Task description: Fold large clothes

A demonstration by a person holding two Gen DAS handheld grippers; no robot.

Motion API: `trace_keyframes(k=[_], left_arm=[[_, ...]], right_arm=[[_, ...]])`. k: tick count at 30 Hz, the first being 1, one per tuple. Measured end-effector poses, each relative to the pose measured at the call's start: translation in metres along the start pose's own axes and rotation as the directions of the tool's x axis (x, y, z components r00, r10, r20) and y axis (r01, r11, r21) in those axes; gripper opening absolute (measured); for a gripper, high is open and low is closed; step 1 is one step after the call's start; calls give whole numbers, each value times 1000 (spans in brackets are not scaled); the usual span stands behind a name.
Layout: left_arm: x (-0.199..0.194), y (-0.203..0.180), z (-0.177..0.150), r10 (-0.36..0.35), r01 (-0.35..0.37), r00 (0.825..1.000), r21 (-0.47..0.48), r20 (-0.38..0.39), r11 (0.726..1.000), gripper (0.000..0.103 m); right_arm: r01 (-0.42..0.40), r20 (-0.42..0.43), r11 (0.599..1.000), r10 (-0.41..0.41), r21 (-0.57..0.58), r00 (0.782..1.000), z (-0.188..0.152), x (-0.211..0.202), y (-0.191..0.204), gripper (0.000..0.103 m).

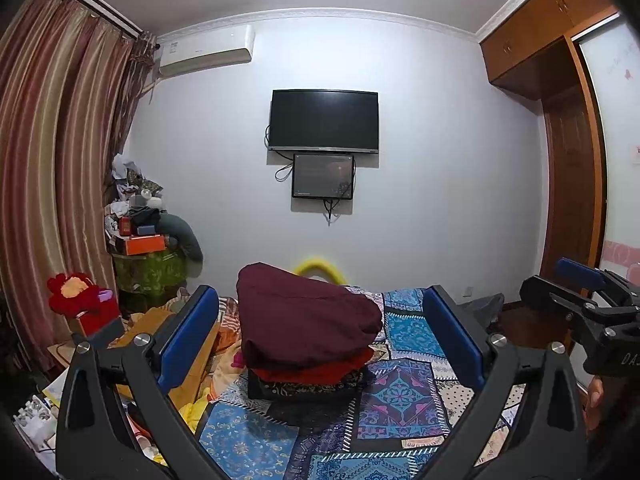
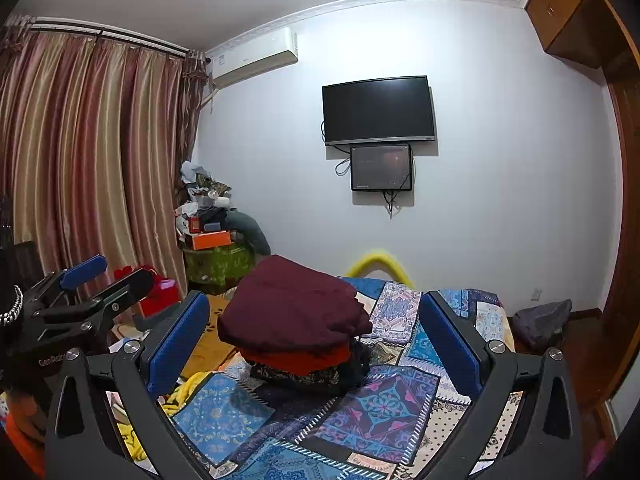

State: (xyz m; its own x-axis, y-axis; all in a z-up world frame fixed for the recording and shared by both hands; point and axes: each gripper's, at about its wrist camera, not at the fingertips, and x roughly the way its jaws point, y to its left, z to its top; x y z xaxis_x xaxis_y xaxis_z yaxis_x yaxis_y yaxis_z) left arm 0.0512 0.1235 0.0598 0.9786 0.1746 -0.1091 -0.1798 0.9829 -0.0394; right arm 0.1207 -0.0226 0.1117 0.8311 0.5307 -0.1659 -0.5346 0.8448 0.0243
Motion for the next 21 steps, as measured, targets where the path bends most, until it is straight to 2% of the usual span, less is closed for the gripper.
trace_keyframes(k=[8,13,21], left_arm=[[1,1,0,-31,31,999,-8,-7,999,102],[1,-3,-2,-24,24,1000,14,-4,1000,102],[5,0,-5,-20,20,1000,-15,-19,1000,102]], right_arm=[[3,4,1000,-3,5,1000,-1,-1,-1,103],[4,5,1000,-4,18,1000,-1,0,-4,103],[3,-3,1000,-3,16,1000,-4,1,-1,103]])
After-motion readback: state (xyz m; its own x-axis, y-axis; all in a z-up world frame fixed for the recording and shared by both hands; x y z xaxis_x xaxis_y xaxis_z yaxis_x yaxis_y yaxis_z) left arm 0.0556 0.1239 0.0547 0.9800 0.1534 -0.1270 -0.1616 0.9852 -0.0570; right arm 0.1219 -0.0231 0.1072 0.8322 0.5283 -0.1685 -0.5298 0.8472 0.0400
